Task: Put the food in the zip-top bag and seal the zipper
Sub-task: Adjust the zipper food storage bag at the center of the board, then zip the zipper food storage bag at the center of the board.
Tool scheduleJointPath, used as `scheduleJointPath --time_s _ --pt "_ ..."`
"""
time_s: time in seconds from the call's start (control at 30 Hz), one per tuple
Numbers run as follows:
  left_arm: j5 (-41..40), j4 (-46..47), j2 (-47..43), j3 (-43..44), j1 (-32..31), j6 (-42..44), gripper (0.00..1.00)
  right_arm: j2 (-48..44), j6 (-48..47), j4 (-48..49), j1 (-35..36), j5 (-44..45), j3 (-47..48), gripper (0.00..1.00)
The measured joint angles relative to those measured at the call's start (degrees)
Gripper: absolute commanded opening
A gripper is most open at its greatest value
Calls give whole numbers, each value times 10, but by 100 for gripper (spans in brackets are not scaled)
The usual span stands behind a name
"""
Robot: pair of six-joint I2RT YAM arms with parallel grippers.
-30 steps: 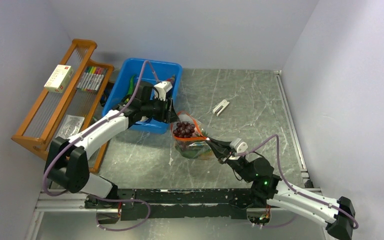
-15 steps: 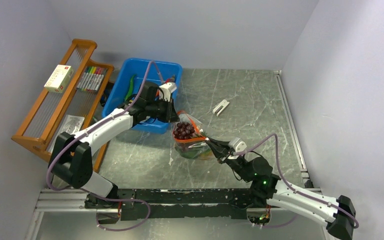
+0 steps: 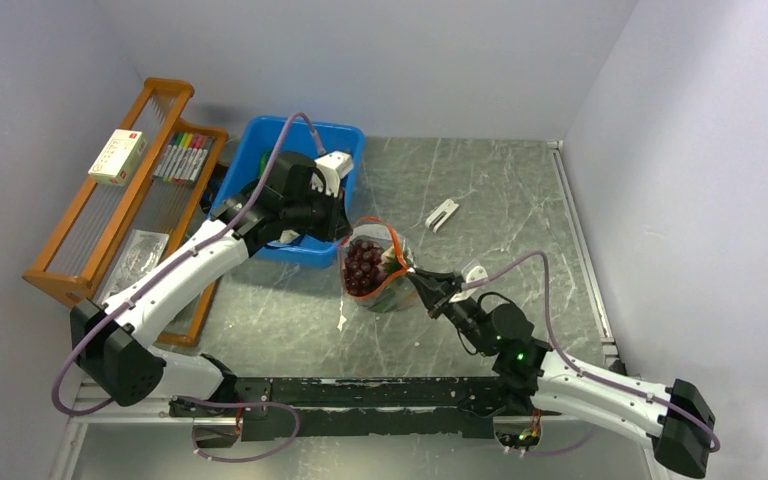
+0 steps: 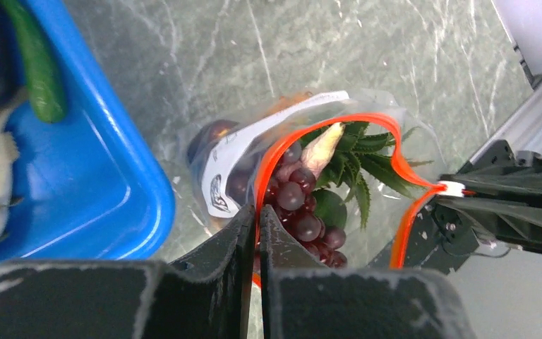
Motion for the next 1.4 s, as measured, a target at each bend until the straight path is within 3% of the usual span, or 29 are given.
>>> scheduleJointPath --time_s 0.2,0.4,0.53,0.7,0.77,0.9,1.07,1.4 --pt "-29 -30 10 83 2 22 7 -4 -35 -32 -16 -19 96 0" --pt "-44 -26 5 59 2 26 9 14 -12 -29 -26 -49 87 0" --pt "-35 -16 -2 46 3 66 48 25 -12 -47 -35 -81 86 0" --pt "124 46 -82 4 4 234 72 24 -27 -57 -58 -133 90 0" --pt "198 66 -120 -19 4 323 77 21 -35 -62 -66 -158 94 0" --pt "314 69 -144 -36 2 478 79 21 -56 -92 -75 -219 110 0" --pt "394 33 -70 -2 -2 622 81 7 -89 -152 -78 -281 135 0" --pt "457 -1 33 28 -38 724 80 7 -114 -192 -79 -309 158 0"
